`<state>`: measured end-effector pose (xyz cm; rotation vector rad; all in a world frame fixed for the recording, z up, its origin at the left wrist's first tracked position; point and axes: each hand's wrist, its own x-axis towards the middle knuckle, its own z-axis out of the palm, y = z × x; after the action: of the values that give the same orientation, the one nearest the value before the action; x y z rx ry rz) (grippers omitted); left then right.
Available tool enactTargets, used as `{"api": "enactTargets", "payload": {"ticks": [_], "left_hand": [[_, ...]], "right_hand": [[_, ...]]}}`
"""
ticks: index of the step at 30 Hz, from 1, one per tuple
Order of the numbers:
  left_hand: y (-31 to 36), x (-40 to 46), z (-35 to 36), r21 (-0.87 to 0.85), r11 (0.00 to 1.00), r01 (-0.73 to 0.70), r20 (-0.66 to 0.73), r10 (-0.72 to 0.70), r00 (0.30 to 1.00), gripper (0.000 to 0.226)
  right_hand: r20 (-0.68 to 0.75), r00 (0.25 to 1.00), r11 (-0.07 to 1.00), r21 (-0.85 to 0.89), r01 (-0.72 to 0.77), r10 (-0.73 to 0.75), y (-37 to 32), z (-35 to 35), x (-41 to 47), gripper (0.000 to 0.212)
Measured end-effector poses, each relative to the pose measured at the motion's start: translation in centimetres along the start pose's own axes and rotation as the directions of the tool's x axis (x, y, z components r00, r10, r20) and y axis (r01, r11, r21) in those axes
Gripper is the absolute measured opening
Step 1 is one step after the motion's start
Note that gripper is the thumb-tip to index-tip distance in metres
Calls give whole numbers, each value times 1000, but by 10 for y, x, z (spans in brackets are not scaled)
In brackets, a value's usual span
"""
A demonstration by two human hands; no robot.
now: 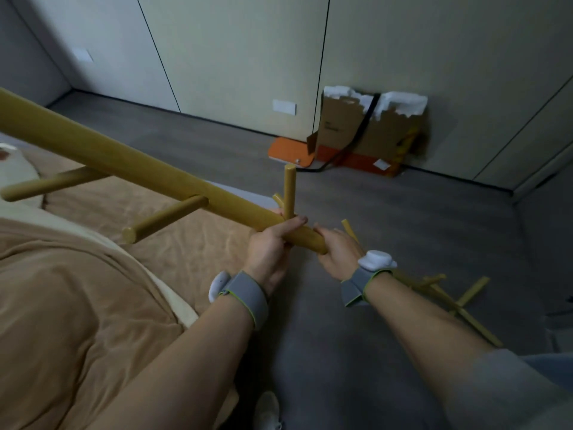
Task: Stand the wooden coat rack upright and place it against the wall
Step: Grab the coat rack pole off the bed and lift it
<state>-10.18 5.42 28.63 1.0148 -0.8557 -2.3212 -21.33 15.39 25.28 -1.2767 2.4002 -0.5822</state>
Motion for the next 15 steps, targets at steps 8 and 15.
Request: {"api": "enactTargets", "payload": {"ticks": [8,15], "left_hand": [[101,-6,41,-28,985,-173,67,174,982,23],[120,-29,103,117,896,-429,181,406,896,18]], "right_hand": [[-109,993,996,86,-26,36,-87,-50,34,41],[-216,973,979,202,-37,82,-98,-104,19,31]]}}
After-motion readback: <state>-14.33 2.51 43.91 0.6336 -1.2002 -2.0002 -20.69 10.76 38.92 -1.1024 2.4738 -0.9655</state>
